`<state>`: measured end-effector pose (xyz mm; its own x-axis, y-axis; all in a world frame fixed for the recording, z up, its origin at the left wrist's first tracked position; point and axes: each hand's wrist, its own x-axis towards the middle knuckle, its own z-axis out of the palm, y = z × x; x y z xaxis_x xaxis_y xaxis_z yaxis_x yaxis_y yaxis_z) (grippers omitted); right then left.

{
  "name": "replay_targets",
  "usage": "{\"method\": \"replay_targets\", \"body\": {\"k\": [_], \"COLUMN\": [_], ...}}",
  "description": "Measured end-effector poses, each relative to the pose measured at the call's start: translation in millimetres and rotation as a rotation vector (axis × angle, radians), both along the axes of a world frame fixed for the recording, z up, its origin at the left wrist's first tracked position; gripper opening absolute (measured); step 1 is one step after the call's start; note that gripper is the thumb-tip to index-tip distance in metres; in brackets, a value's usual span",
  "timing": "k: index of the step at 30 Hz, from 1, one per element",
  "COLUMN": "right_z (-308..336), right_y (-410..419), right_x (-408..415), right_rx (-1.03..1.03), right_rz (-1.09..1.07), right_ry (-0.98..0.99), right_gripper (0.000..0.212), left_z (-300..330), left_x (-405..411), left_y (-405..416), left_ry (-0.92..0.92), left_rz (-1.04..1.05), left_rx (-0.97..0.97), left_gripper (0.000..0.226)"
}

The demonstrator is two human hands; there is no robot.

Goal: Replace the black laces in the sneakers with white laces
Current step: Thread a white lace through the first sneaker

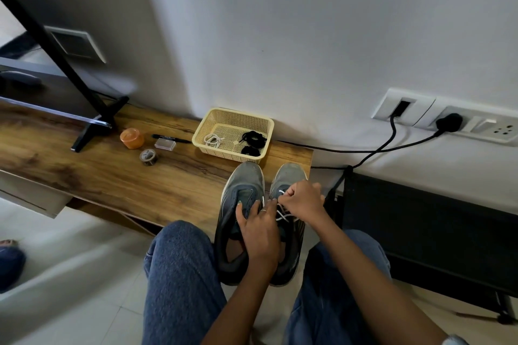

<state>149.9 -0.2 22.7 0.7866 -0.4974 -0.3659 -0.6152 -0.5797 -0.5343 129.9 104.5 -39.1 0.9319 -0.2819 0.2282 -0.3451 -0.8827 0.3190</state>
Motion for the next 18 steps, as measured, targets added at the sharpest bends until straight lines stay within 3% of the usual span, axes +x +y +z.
{"method": "replay_targets", "body": {"k": [5,9,12,18], "right_z": [2.7,-1.3,-2.4,-12.8], "right_y": [-7.9,-24.1,-38.3,-33.7], "right_x": [-7.2,-16.6,-26.1,-40.9], "right_rx": [0.139,0.332,0.287,0.187], "right_rz": [-0.003,-0.162,-0.255,-0.008], "right_ry": [-0.010,-0.206,-0.309,-0.261], "right_gripper": [0.023,0.020,0.013,0.009], "left_z": [2.5,2.4,1.4,-1.0], "left_x": [-1.9,-0.6,0.8,2.4], "left_y": [-0.3,0.5,0.1,-0.9], "left_ry": [-0.010,-0.003,-0.010,0.042], "left_rz": [-0.002,0.005,0.012,0.047], "left_rx": [-0.017,0.005,-0.003,-0.029], "left_gripper": [0.053,0.052,0.052,0.055]}}
